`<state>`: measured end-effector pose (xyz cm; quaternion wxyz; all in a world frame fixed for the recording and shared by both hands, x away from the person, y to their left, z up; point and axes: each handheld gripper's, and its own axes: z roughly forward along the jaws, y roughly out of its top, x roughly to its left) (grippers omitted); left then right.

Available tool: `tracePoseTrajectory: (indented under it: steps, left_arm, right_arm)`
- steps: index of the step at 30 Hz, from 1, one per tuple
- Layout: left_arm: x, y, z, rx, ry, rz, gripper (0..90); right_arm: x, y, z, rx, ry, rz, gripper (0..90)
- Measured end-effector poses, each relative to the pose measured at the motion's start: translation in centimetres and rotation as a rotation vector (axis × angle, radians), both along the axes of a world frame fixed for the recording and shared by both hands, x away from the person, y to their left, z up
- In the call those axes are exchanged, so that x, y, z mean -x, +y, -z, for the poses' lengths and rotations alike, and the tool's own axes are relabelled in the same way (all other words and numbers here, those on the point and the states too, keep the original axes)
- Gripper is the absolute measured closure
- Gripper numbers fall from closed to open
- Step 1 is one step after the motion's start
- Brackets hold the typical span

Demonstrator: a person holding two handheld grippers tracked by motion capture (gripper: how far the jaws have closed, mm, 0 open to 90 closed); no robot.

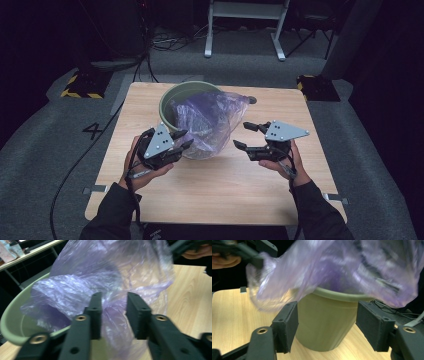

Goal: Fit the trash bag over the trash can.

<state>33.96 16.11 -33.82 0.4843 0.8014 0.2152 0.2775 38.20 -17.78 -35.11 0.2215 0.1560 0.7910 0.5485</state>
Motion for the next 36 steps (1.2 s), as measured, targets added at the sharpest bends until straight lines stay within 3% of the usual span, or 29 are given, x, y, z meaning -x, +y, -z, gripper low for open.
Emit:
tracePoseTrajectory:
  steps: [2, 6, 19, 21, 24, 27, 29, 31, 34, 36]
  left_arm:
    - [-0.3, 0.4, 0.3, 0.008, 0.003, -0.008, 80.5]
    - [-0.8, 1.0, 1.0, 0.021, 0.015, -0.012, 88.1]
    - [-1.2, 1.4, 2.1, 0.054, 0.034, -0.03, 88.9]
    - [-1.2, 1.3, 2.3, 0.055, 0.03, -0.037, 88.8]
    - [-1.3, 1.3, 2.5, 0.059, 0.033, -0.033, 88.8]
    - [-1.3, 1.4, 2.6, 0.069, 0.035, -0.027, 86.9]
    - [-1.2, 1.4, 2.6, 0.081, 0.041, -0.036, 74.7]
    - [-0.7, 1.2, 2.4, 0.081, 0.047, -0.019, 51.5]
    - [0.4, 0.6, 1.9, 0.069, 0.012, -0.011, 25.0]
    - [1.0, 0.5, 1.7, 0.06, -0.009, 0.01, 18.2]
  right_arm:
    - [0.1, 0.1, 0.2, 0.003, 0.003, -0.011, 32.9]
    - [0.2, 0.6, 0.5, -0.002, 0.009, -0.031, 31.5]
    - [1.4, 3.8, 0.8, -0.043, 0.041, -0.167, 28.8]
    - [1.5, 4.2, 0.8, -0.036, 0.036, -0.161, 29.1]
    - [1.5, 4.7, 0.8, -0.04, 0.03, -0.134, 40.5]
    - [1.5, 5.1, 0.9, -0.029, 0.004, -0.114, 68.2]
    - [1.5, 5.3, 0.9, -0.018, -0.01, -0.107, 81.7]
    - [1.4, 5.5, 1.0, -0.002, -0.022, -0.089, 90.0]
    - [1.2, 5.5, 1.1, 0.004, -0.018, -0.083, 90.0]
    - [1.0, 5.4, 1.1, 0.0, -0.015, -0.071, 90.0]
